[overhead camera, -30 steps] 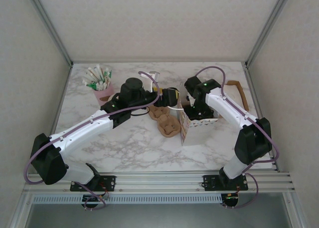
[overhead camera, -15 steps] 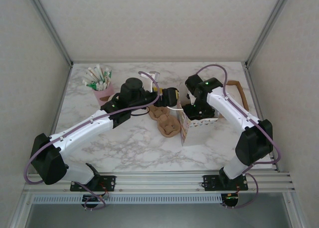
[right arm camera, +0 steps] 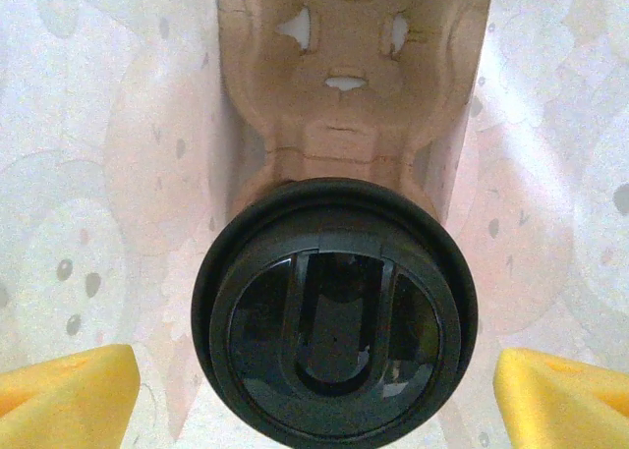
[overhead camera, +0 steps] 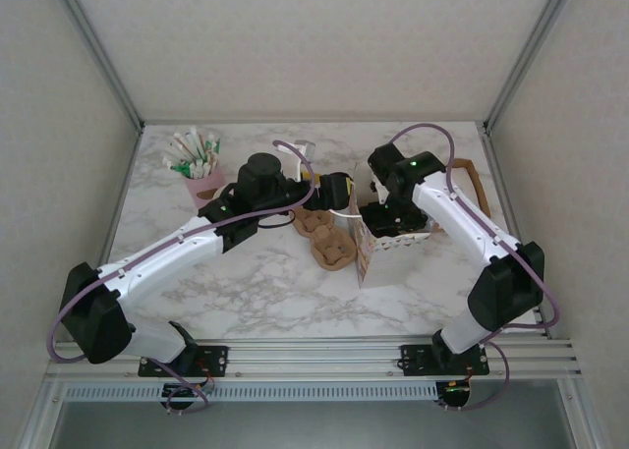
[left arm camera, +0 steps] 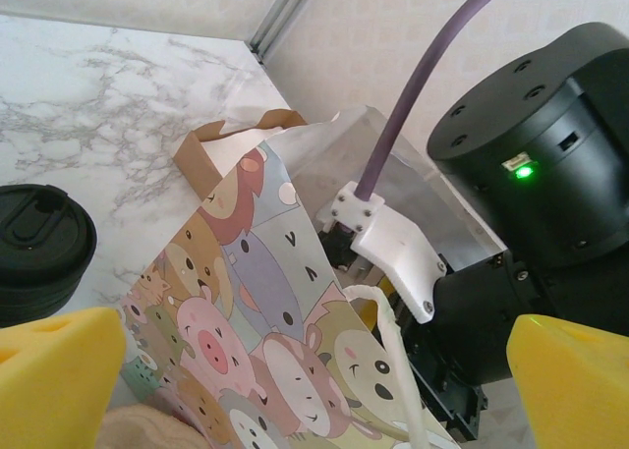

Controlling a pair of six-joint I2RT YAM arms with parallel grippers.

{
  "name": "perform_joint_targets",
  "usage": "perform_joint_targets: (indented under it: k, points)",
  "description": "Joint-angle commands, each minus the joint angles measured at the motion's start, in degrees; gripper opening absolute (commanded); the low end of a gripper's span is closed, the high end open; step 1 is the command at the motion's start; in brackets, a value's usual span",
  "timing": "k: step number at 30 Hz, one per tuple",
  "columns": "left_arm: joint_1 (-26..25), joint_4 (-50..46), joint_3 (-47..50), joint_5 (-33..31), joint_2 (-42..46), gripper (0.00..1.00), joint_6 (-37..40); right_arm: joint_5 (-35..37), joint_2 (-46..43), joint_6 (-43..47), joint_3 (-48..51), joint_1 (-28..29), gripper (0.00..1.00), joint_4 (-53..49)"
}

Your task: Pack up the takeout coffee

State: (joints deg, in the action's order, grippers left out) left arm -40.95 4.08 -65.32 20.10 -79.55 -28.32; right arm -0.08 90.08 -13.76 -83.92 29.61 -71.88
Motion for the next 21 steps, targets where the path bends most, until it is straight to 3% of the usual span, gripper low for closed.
perform_joint_targets:
  k: [1, 21]
  points:
    - [-0.45, 1.34, 0.01, -0.57, 0.09, 1.0, -0.34, 0.21, -1.48, -0.82, -1.93, 0.53, 0.94, -2.29]
    - [-0.45, 1.02, 0.28, -1.95, 1.72, 1.0, 0.26, 0.28, -2.62, -0.97, -3.08, 0.67, 0.94, -3.17]
